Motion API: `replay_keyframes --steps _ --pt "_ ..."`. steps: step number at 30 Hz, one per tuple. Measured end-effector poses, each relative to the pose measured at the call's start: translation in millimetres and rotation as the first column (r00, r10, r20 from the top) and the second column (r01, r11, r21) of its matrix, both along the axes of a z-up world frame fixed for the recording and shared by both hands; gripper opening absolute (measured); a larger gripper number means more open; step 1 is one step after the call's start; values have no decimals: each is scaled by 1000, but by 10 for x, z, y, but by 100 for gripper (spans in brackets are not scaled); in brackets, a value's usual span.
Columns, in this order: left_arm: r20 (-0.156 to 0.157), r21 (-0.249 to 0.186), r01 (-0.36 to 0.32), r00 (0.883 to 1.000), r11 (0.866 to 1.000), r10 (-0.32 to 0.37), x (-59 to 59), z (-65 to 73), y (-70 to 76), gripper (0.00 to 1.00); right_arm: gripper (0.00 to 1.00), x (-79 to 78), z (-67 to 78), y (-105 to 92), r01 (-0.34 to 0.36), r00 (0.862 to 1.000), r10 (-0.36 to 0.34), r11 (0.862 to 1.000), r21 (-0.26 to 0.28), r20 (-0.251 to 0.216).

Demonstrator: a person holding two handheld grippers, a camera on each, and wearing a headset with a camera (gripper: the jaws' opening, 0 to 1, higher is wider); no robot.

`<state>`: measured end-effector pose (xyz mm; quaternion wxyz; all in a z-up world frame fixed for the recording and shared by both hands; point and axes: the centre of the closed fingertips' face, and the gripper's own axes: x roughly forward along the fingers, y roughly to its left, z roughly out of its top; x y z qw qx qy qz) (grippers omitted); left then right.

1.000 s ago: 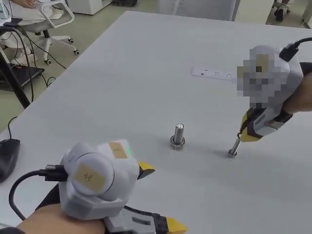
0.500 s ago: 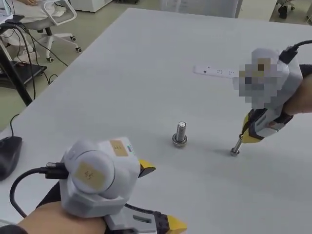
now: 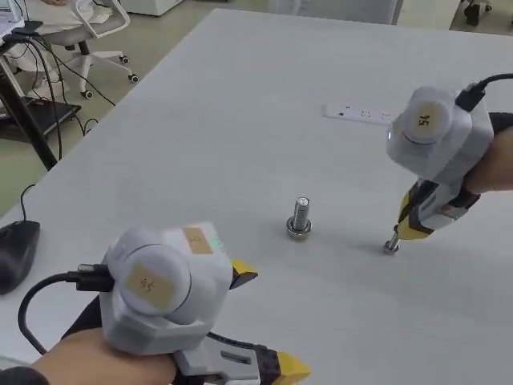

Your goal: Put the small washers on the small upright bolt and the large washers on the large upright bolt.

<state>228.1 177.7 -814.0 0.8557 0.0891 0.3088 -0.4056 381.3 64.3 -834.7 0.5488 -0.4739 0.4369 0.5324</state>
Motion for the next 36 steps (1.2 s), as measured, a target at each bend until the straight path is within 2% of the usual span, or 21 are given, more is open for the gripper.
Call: replay_keyframes --steps 7,16,31,36 --pt "-1 2 -2 1000 1000 2 2 -3 10 69 14 -15 -139 9 5 1000 -5 1000 -10 -11" --pt "-5 3 -1 1000 1000 1 -5 -12 13 69 14 -54 -227 33 2 1000 -3 1000 -14 -21" --pt "-7 2 3 1000 1000 -3 -23 -8 12 69 14 -96 -260 41 -7 1000 7 1000 -23 -17" --pt "-7 0 4 1000 1000 -4 -24 -2 8 69 16 -107 -259 57 0 1000 0 1000 -11 -20"
